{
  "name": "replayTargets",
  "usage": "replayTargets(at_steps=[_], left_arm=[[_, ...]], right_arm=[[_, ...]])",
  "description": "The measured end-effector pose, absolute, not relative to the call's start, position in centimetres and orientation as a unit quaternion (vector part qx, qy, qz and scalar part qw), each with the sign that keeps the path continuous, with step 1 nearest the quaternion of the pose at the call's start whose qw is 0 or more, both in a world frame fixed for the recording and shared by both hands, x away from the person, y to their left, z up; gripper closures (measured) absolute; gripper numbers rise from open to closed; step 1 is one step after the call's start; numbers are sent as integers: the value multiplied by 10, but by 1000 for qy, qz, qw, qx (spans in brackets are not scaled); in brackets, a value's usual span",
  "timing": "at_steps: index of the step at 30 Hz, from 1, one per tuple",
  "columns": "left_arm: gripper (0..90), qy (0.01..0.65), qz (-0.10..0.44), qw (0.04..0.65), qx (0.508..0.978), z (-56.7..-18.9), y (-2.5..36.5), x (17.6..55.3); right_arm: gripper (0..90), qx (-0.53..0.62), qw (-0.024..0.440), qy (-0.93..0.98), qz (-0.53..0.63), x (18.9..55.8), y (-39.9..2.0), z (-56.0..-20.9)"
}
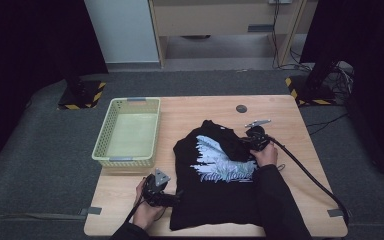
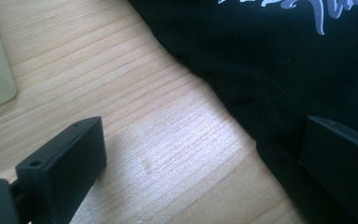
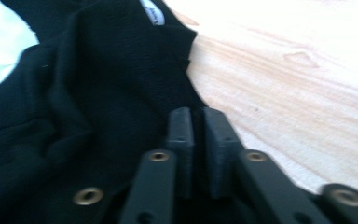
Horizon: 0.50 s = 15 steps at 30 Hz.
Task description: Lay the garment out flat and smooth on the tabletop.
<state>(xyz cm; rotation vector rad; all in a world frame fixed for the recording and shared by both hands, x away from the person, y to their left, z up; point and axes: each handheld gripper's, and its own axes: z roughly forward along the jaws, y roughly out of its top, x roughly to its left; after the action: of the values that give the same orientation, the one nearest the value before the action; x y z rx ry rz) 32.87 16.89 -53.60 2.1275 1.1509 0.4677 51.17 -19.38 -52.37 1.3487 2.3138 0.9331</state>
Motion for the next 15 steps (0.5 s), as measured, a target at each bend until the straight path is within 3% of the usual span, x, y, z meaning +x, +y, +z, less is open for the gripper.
replayTargets(at_steps=[4,15], left_arm=[[2,441,179,332,814,-536,169,329],[2,441,179,332,814,-536,169,329]], right_arm=[[855,479,147,803,324,512,-194,-523],[857,506,219,753,358,506,-216,-485]])
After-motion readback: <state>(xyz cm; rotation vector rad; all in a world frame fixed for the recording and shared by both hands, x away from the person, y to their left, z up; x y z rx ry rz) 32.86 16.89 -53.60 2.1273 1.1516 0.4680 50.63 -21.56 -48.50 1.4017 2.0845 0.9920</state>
